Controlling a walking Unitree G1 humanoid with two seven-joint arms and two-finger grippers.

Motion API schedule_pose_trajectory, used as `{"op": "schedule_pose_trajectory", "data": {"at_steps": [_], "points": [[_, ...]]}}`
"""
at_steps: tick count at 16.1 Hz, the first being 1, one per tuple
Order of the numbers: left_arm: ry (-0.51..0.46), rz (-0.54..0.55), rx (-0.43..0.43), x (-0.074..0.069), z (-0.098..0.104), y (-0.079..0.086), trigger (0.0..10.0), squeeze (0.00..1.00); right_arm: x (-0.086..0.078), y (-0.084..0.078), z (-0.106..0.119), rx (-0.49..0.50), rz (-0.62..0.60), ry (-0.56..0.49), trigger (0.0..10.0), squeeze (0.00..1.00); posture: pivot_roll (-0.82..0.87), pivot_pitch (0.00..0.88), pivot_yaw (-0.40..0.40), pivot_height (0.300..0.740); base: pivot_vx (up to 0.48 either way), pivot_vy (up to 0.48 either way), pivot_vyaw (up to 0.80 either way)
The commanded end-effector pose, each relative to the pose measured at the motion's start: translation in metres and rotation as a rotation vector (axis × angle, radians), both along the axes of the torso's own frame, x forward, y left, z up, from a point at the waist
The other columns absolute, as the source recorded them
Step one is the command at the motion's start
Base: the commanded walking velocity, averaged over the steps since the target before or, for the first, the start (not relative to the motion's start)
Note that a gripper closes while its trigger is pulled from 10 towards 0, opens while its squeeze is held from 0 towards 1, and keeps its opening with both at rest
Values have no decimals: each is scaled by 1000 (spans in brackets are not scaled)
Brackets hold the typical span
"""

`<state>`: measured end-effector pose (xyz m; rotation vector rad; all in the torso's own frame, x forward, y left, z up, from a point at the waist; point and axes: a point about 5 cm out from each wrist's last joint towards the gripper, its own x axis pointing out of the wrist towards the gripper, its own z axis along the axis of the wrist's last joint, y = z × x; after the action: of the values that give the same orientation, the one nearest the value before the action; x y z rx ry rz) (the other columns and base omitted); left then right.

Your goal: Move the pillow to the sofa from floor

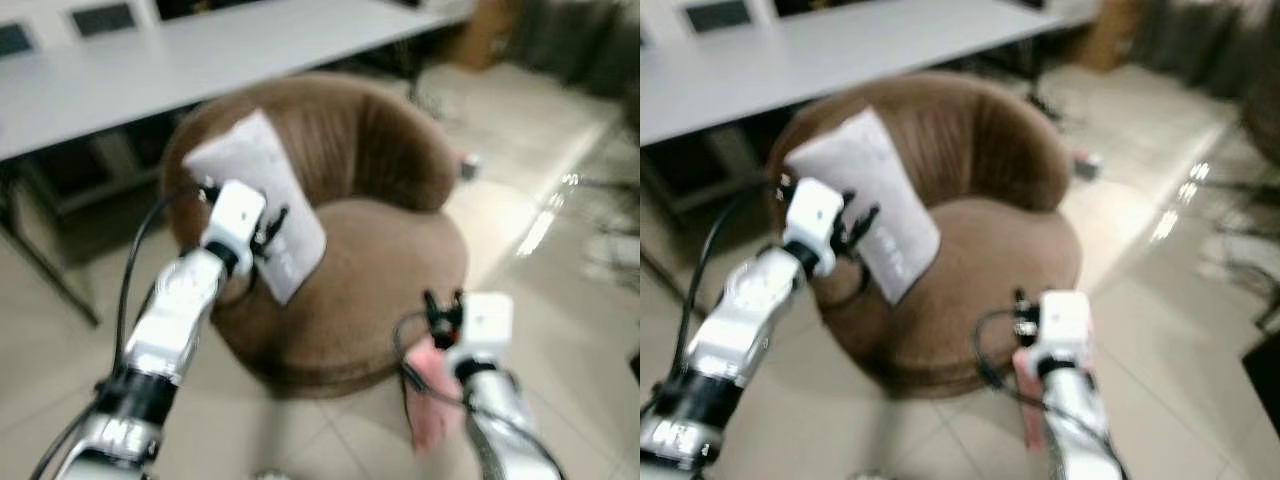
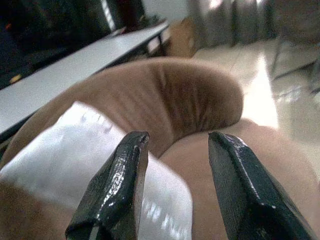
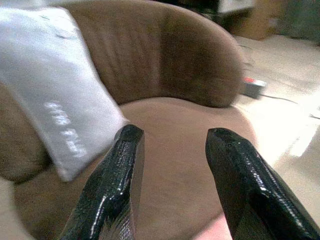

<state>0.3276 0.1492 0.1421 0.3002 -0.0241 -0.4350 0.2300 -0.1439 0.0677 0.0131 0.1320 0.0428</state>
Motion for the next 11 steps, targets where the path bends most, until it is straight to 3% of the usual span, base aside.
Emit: {"op": "schedule_pose_trajectory", "data": {"at_steps": [1, 5, 11], "points": [[9, -33, 1, 1, -3, -10, 10000, 0, 0, -10, 4, -17, -43, -23, 10000, 0, 93, 48, 106, 740, 0, -480, 625], [65, 43, -43, -6, -30, -7, 10000, 0, 3, -16, 14, -46, -42, -67, 10000, 0, 50, 47, 77, 740, 0, -480, 756], [67, 116, -61, -19, -42, 1, 10000, 0, 19, -9, 14, -66, 52, -62, 10000, 0, 61, 50, 10, 740, 0, -480, 800]]}}
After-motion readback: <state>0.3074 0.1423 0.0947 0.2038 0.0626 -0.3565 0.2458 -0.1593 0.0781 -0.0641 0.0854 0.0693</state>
